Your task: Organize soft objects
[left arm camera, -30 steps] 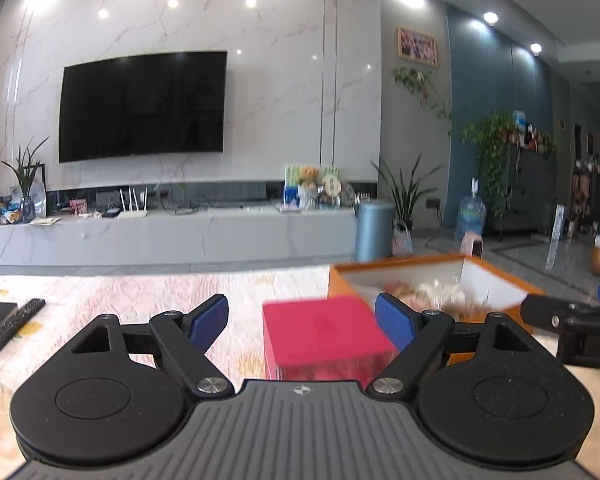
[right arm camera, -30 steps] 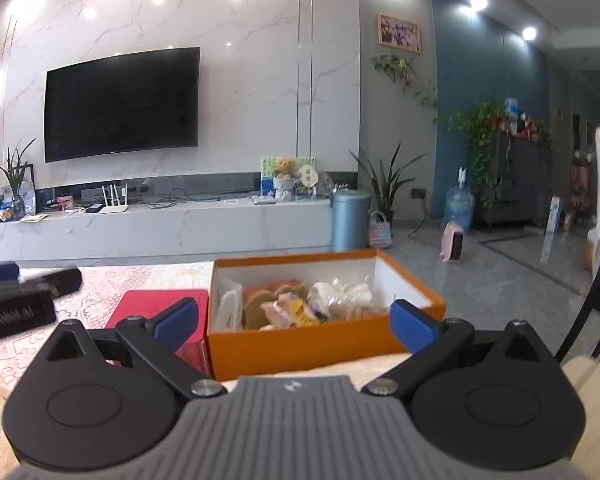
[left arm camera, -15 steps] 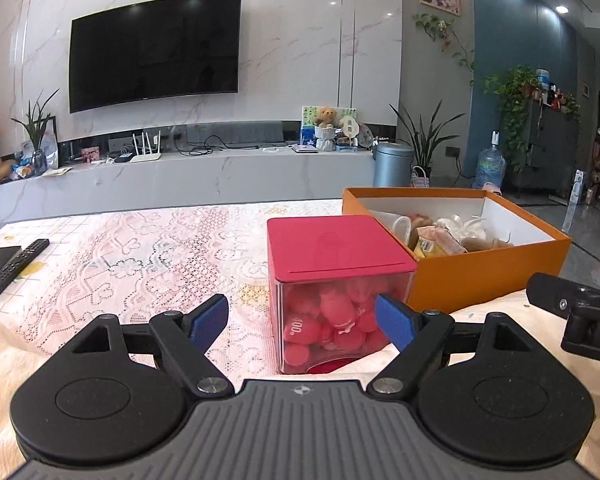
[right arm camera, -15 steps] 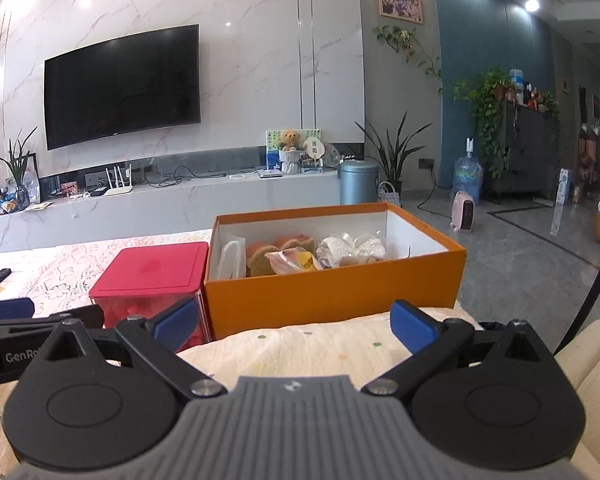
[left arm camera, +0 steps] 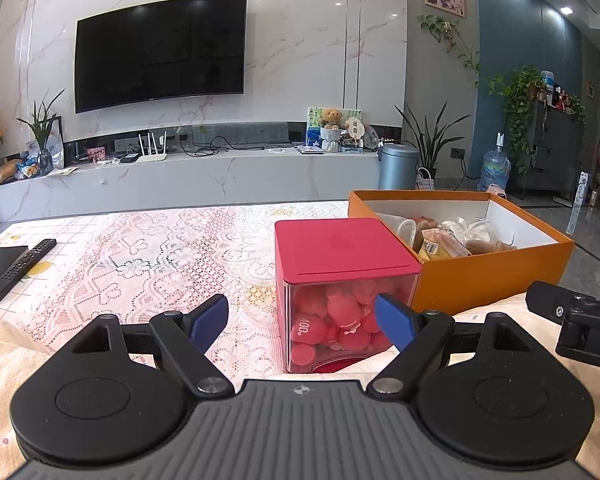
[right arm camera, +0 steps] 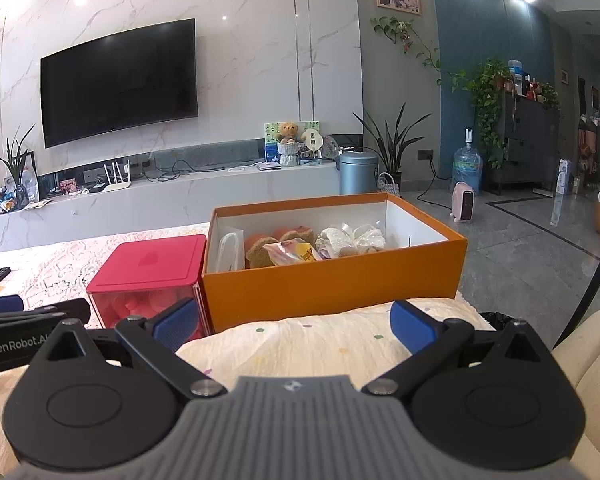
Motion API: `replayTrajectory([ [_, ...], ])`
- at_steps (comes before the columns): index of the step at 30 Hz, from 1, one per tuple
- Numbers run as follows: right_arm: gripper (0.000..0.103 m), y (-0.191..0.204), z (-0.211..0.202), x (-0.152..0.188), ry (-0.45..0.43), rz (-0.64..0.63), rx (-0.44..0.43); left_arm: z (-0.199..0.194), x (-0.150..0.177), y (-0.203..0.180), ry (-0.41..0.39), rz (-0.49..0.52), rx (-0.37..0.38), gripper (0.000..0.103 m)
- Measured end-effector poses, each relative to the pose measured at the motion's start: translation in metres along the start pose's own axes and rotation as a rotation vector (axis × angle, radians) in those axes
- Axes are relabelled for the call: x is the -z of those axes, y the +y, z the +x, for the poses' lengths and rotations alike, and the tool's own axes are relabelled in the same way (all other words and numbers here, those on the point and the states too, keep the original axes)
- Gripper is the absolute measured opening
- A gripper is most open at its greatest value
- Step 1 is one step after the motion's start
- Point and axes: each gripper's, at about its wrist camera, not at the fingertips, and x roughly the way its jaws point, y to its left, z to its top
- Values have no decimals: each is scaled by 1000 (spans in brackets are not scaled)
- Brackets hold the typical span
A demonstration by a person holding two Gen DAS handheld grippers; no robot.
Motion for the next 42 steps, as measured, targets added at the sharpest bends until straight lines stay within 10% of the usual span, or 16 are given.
replayTrajectory([
  [42, 100, -4, -1, 0, -4, 19, -12, -1, -2, 3, 4, 2, -14, 97],
])
